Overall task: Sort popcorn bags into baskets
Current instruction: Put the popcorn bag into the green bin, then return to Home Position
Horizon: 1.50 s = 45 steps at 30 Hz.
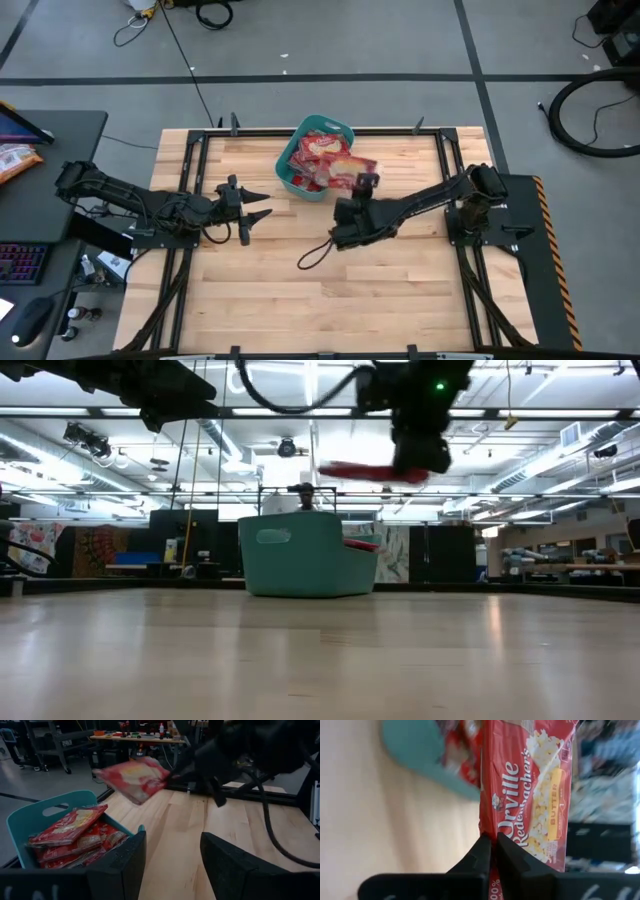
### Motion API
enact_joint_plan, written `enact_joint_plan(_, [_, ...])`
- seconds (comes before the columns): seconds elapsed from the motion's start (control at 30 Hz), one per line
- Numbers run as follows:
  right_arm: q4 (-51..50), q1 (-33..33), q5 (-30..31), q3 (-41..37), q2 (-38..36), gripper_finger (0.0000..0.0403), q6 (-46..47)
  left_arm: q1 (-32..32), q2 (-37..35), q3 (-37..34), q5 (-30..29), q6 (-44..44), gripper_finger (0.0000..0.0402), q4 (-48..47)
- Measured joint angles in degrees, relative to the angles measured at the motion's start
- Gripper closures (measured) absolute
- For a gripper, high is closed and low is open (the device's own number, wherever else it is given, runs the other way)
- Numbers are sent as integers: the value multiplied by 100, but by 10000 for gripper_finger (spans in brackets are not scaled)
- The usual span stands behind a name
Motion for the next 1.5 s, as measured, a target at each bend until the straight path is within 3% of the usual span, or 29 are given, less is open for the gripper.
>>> enact_joint_plan(0.1, [636, -267, 162, 50, -5, 378, -1356, -1, 0, 0, 0, -2, 210, 7])
enact_joint_plan(0.2, [1265, -642, -117, 50, -5, 377, -2741, -1, 0, 0, 2, -4, 210, 13])
enact_joint_plan(0.57, [3443, -2175, -2142, 50, -5, 377, -6401, -1, 0, 0, -1, 13, 210, 7])
enact_joint_plan(0.73, [3925, -2835, -3289, 50, -5, 366, -7176, -1, 0, 0, -1, 151, 210, 7])
enact_joint_plan(0.87, [3918, -3292, -3870, 50, -5, 349, -7319, -1, 0, 0, -1, 153, 210, 7])
enact_joint_plan(1.2, [3831, -3997, -3843, 50, -5, 326, -6773, 2, 0, 0, -1, 157, 210, 7])
enact_joint_plan(1.33, [3706, -3902, -3064, 50, -5, 325, -5718, 0, 0, 0, -1, 159, 210, 7])
enact_joint_plan(1.5, [2930, -3307, -1863, 50, -5, 325, -4747, -1, 0, 0, -1, 168, 210, 7])
